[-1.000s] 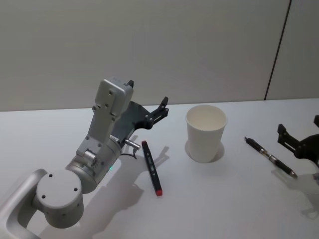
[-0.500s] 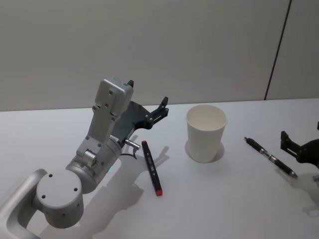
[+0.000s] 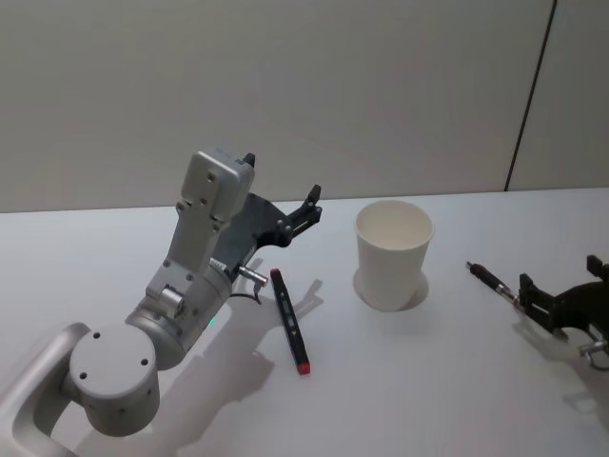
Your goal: Place the pen into the pen holder.
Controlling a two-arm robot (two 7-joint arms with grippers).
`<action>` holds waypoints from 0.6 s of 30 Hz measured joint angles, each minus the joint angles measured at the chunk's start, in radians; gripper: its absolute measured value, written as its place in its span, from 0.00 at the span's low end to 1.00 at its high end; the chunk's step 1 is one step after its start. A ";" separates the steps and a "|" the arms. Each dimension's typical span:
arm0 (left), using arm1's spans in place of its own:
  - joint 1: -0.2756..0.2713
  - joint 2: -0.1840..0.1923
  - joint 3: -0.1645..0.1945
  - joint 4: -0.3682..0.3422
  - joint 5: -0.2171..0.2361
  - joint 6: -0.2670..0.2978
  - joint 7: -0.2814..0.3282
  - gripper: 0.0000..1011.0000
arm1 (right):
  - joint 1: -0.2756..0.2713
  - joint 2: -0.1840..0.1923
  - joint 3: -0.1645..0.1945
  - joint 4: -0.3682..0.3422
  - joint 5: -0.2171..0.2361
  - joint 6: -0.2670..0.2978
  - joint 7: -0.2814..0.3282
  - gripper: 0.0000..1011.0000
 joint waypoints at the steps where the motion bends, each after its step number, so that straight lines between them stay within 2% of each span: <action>1: 0.000 0.000 0.000 0.000 0.000 0.000 0.000 0.99 | 0.002 -0.002 -0.001 0.002 -0.002 0.009 0.001 0.99; 9: 0.000 0.000 0.000 0.000 0.000 0.000 0.000 0.99 | 0.010 -0.019 -0.010 0.021 -0.017 0.063 0.008 0.99; 18: 0.000 0.000 0.000 0.000 0.000 0.000 0.000 0.99 | 0.021 -0.033 -0.018 0.044 -0.033 0.080 0.022 0.99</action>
